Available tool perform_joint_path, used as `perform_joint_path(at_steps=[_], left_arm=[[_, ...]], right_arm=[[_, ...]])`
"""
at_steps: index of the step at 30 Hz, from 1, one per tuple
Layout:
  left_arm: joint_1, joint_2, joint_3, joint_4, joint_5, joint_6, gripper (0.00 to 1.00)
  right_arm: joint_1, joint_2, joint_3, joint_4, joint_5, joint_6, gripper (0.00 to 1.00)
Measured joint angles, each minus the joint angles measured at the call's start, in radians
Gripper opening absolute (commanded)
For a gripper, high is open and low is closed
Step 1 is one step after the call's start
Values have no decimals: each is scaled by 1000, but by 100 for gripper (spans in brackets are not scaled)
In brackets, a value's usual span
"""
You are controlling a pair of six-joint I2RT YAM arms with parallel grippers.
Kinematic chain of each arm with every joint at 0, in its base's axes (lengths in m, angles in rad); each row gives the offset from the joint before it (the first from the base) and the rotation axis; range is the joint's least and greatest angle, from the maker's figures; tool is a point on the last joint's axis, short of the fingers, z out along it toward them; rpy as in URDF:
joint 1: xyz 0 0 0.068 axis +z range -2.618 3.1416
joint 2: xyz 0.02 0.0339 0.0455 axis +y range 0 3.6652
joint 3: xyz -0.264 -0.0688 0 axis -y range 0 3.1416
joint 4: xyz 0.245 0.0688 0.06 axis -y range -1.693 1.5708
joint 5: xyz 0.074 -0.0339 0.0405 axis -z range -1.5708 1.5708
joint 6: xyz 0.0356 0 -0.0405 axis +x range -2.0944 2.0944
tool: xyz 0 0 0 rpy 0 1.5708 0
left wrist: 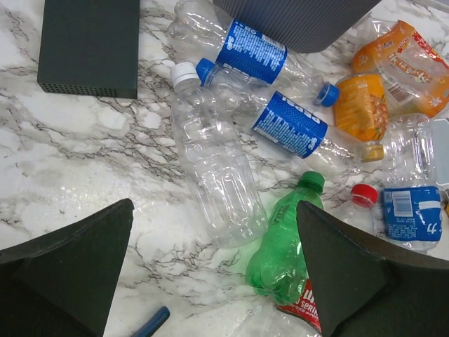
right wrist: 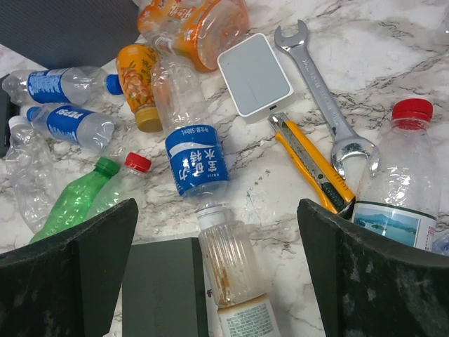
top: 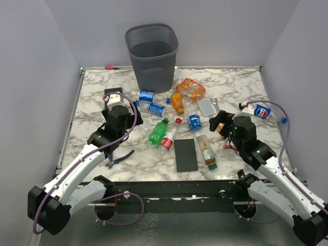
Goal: Put the plastic bottles in the bin
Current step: Pick up the plastic bottle at the center of the board.
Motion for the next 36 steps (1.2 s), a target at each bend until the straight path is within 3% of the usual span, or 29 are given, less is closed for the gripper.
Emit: perform_joint_path(at_steps=[10,19,28,36], left_arm=[[0,-49,-36,29,16,33,99],[0,-69,-71,72,39,54,99],[0,-77,-117,132,154,73,99],[0,-80,-122,159,206,73,99]], right_arm=[[0,23,42,-25,-42,-45,98],[0,169,97,-116,-70,19,94],[0,320,95,-113,-205,63,89],[0,467,95,-167,-270,62,93]])
